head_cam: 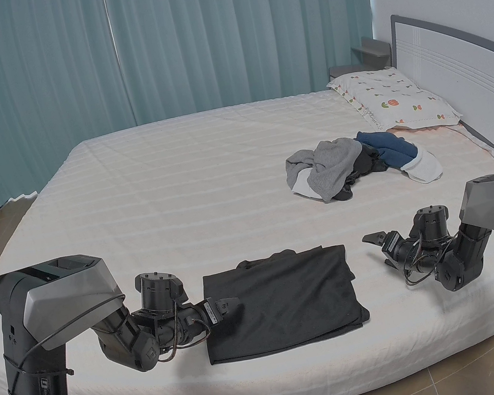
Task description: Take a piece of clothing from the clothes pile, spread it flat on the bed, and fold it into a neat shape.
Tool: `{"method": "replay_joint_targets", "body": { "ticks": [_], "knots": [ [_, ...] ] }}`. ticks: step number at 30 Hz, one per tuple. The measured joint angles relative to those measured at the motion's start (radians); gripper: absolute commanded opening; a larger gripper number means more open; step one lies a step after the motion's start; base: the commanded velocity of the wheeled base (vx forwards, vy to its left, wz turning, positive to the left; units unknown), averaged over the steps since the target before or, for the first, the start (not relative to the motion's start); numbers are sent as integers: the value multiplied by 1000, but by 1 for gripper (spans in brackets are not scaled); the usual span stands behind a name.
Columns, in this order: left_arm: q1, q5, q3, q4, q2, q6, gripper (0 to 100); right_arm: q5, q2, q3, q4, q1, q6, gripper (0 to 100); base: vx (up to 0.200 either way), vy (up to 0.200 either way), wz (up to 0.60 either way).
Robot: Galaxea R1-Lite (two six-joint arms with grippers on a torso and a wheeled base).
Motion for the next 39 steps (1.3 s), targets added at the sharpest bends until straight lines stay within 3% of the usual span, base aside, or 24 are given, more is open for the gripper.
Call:
{"method": "replay_joint_targets", "body": {
  "ticks": [4, 5, 36, 39],
  "knots": [
    [0, 1, 0, -1, 4, 0, 100, 0, 0, 0, 0, 0, 0, 100, 0, 0, 0],
    [0, 1, 0, -2, 5, 0, 0, 0, 1, 0, 0, 1, -1, 100, 0, 0, 0],
    [2, 117, 19, -3, 2, -8, 0, 0, 1, 8, -5, 5, 0, 100, 0, 0, 0],
    [4, 119, 21, -3, 0, -8, 0, 0, 1, 8, -5, 5, 0, 100, 0, 200, 0]
  ]
}}
